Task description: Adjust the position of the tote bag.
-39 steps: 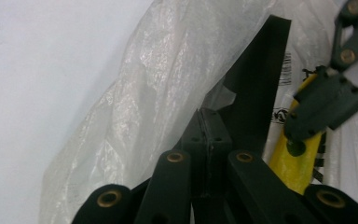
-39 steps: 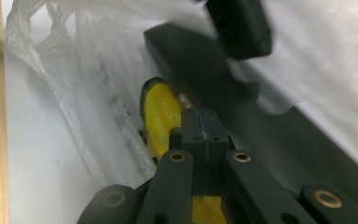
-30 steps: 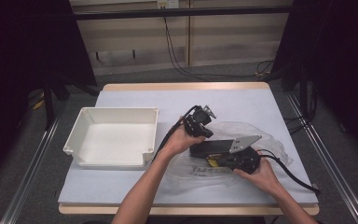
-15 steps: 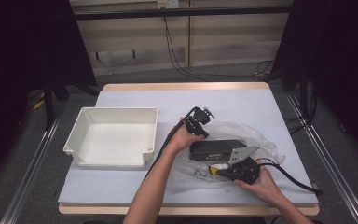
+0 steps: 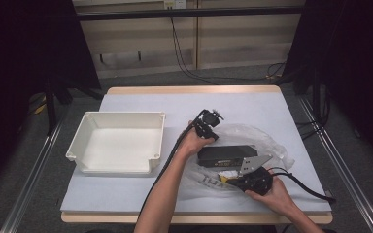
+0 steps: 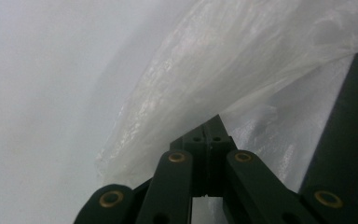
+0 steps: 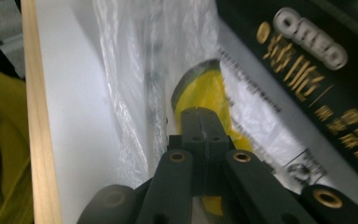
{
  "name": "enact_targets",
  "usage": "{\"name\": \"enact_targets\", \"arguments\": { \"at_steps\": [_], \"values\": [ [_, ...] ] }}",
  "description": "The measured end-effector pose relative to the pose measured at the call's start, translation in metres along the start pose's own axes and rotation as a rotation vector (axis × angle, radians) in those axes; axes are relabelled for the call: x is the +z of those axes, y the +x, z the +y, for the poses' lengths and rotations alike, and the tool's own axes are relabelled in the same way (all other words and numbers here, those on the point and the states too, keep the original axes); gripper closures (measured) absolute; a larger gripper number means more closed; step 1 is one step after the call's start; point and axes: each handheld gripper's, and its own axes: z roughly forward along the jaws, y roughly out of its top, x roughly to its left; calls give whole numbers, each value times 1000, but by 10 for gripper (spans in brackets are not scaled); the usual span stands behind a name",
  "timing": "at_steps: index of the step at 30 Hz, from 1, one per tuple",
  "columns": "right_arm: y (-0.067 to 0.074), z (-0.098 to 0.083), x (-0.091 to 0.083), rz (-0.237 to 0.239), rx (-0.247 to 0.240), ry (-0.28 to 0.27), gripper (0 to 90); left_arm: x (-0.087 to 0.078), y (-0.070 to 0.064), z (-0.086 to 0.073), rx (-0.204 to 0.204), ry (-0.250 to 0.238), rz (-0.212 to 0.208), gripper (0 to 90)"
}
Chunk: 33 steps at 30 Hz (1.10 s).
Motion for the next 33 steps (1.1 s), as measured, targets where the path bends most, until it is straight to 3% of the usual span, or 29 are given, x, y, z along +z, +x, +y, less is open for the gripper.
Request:
{"name": "enact_targets", "arguments": {
  "at_steps": [1, 4, 5, 9, 11, 15, 20, 26, 32, 33],
  "values": [
    [-1, 3, -6, -9, 15, -41, 900, -5, -1, 0, 12, -7, -1, 900],
    [-4, 6, -15, -16, 19, -79, 900, -13, -2, 1, 21, -31, -14, 900],
    [-7, 8, -24, -32, 32, -113, 900, -23, -2, 1, 26, -63, -23, 900],
    [-15, 11, -41, -63, 56, -172, 900, -40, -8, -3, 46, -103, -12, 880],
    [-21, 14, -50, -103, 63, -186, 900, -48, -9, -7, 62, -121, -17, 894],
    [-38, 17, -68, -142, 97, -236, 900, -65, -14, -19, 47, -171, -16, 900],
    [-55, 18, -69, -179, 124, -233, 900, -90, -23, -35, 82, -206, -14, 900],
    [-72, 15, -60, -207, 153, -196, 900, -97, -24, -55, 75, -188, 15, 900],
    [-87, 8, -58, -241, 195, -178, 900, -88, -26, -65, 72, -132, 42, 900],
    [-93, 4, -58, -274, 211, -166, 900, -84, -27, -66, 58, -100, 77, 900]
  ]
}}
